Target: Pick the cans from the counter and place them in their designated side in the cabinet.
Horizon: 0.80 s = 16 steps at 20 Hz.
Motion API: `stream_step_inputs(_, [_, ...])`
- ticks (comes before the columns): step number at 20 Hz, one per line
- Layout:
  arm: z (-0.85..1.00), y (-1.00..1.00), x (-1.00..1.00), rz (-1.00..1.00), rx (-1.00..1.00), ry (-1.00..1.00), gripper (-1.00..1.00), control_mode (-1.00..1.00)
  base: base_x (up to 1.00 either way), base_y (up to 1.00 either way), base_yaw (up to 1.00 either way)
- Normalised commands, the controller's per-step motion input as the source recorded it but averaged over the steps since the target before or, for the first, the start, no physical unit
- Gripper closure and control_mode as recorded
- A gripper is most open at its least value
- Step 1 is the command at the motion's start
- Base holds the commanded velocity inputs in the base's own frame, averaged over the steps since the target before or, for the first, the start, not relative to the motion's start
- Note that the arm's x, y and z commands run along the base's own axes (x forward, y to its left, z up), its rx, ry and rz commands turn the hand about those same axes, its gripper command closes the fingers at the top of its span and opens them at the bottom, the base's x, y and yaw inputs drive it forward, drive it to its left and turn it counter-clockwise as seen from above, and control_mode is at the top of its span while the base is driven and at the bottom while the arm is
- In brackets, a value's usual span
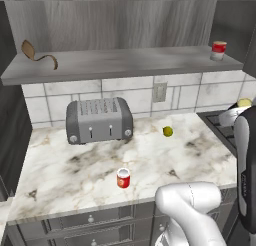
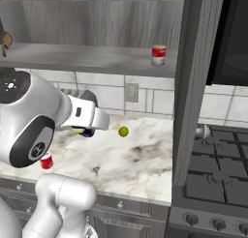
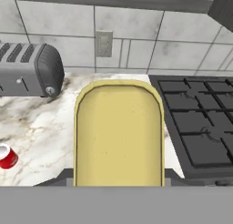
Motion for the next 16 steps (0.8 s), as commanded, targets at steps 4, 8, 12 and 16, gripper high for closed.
stream_step_inputs(4, [0.28, 0.00, -0.16, 0.01, -0.02, -0.03, 1.00, -1.00, 0.00, 0.00, 0.00])
stream_step_inputs(8, [0.27, 0.00, -0.10, 0.01, -0.02, -0.02, 1.00, -1.00, 0.00, 0.00, 0.00])
stream_step_inputs(12, [0.26, 0.00, -0.01, 0.02, -0.02, -0.03, 1.00, -1.00, 0.00, 0.00, 0.00])
stream_step_inputs(16, [0.25, 0.00, 0.00, 0.02, -0.01, -0.05, 1.00, -1.00, 0.00, 0.00, 0.00])
